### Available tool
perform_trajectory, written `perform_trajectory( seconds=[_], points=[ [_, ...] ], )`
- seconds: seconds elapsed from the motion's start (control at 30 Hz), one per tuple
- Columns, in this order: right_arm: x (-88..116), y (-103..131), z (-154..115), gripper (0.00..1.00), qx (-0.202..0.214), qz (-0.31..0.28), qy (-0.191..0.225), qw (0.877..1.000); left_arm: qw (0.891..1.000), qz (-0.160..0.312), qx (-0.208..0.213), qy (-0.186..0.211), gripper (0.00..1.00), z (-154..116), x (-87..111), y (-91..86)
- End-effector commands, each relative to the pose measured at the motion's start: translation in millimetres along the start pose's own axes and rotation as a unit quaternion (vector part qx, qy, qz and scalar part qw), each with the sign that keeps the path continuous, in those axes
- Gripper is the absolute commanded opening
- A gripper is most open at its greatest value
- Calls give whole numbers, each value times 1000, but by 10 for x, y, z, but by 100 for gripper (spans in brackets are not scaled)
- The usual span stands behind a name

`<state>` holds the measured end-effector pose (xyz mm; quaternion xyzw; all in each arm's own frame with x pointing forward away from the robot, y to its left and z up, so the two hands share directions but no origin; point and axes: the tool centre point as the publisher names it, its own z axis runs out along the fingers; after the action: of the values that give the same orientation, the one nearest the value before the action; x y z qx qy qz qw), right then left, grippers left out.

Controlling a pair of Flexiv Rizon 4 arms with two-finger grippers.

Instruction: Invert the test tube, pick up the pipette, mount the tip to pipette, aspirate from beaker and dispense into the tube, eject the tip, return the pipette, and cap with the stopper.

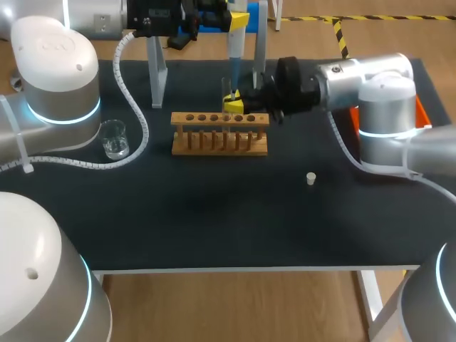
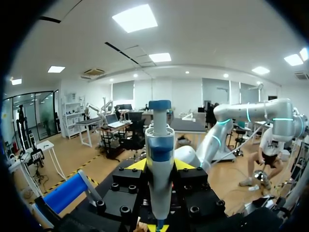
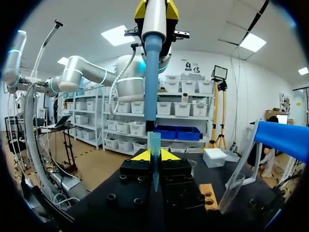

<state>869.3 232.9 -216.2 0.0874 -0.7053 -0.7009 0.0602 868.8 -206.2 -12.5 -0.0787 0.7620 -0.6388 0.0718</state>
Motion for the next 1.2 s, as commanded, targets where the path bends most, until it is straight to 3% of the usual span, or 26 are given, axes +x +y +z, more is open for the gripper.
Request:
perform_trajectory(
  seconds=[0.03,0.33,0.73,1.2],
  points=[
    [-10,42,-3,0,1,-3,1,1000,1000,0,1,1,0,-10,-1,1],
    [-12,117,26,0,0,-13,7,1000,1000,0,1,1,0,-10,-1,1],
    [67,-7,6,0,5,-2,7,1000,1000,0,1,1,0,-10,-1,1],
    [-7,128,18,0,-1,-11,6,1000,1000,0,1,1,0,-10,-1,1]
  ],
)
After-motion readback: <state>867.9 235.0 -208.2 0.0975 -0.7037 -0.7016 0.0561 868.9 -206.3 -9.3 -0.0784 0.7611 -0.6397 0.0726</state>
